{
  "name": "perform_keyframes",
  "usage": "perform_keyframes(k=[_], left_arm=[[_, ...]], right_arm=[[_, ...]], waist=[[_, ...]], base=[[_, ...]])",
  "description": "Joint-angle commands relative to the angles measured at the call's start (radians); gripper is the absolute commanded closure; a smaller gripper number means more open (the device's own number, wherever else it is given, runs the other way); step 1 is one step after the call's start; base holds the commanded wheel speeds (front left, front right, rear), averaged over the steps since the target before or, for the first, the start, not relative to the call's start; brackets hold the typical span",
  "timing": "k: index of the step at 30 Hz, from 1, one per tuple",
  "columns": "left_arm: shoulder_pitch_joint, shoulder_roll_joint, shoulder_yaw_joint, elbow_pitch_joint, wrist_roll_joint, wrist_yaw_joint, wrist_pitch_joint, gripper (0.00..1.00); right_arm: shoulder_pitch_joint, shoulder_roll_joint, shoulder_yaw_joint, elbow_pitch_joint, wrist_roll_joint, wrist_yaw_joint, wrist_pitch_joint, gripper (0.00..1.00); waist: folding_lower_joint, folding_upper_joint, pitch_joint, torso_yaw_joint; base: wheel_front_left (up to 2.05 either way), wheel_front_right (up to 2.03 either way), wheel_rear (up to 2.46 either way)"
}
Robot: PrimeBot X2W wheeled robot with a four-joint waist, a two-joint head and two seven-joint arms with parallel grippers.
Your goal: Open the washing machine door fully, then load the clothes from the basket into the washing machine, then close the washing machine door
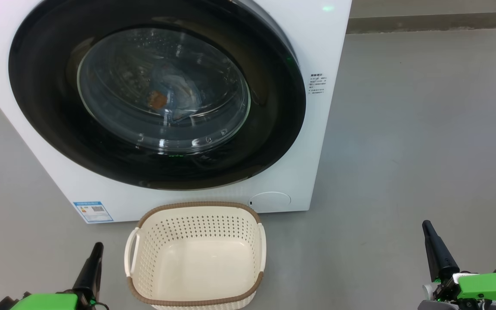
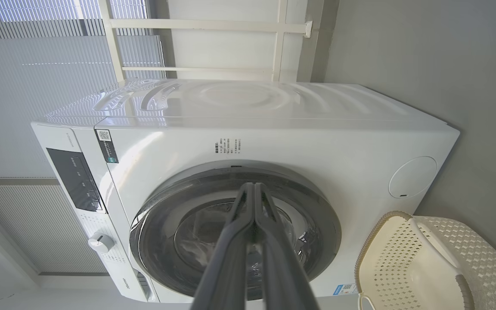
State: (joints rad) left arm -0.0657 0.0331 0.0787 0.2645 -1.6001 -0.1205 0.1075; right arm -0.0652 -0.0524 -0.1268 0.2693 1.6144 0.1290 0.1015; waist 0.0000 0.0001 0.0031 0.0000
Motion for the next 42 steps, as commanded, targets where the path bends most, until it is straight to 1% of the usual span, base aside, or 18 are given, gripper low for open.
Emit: perform_keyframes(k=[1,42], left_arm=[[-0.042,0.018,0.036,-0.019,-0.008,-0.01,0.006,1.0],[-0.042,0.017,0.036,-0.019,-0.008,-0.01,0.006,1.0]], right_arm=[[-0.042,-0.003,0.019,-0.025,-0.001,0.002,0.007,1.0],[-0.042,-0.001,0.016,-0.025,-0.003,0.002,0.009,1.0]], waist=[[0.0,-0.0001,0.0,0.0],[0.0,-0.0001,0.0,0.0]], base=[[0.0,0.0,0.0],[0.0,0.0,0.0]])
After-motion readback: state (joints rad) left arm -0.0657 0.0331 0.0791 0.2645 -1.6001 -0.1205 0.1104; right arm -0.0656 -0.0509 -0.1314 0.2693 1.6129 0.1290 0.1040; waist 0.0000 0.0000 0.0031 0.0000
